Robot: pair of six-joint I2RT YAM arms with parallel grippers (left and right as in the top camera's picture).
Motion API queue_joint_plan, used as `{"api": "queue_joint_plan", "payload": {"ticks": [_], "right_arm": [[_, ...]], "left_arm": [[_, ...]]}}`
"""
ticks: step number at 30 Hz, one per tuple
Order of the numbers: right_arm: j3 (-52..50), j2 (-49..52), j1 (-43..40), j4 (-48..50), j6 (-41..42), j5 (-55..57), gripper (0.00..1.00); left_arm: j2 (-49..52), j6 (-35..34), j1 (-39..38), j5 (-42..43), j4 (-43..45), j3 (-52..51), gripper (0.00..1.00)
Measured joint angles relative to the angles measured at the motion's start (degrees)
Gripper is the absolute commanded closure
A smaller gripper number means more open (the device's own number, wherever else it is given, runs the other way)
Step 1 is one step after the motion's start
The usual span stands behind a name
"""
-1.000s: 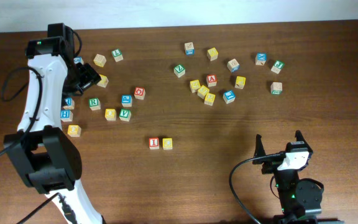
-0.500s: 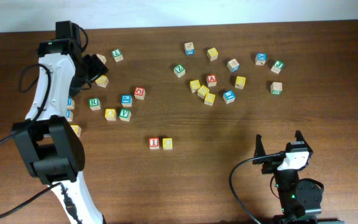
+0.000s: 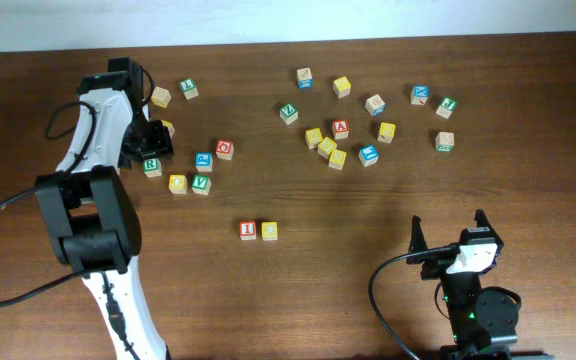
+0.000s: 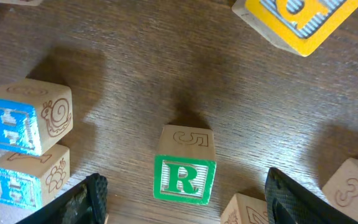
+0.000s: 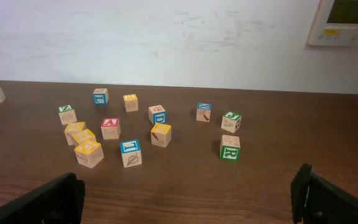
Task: Spell out ICRA
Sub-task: 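Lower the left gripper and grasp the green R block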
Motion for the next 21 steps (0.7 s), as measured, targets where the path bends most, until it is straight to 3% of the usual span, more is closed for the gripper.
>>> {"api": "queue_joint_plan", "payload": {"ticks": [3,7,14,20,21], "right_arm": [[0.0,0.0,0.0,0.0,0.02,0.0,0.02],[0.0,0.0,0.0,0.0,-0.02,0.0,0.02],[0.0,0.0,0.0,0.0,-0.02,0.0,0.02],[0.0,0.0,0.0,0.0,-0.02,0.0,0.02],[0.0,0.0,-0.02,0.02,-0.02,0.0,0.02]], "left_arm": [[0.15,0.92,0.0,-0.02,1.57,0.0,0.36],[2.03,1.77,0.0,0.2,3.21,0.0,0.41],[4.02,2.58,0.0,0.52,4.39,0.0,0.68],[4.02,2.8,0.0,0.5,4.37,0.0,0.68],[4.02,2.8,0.0,0.5,4.33,0.0,0.61]]}}
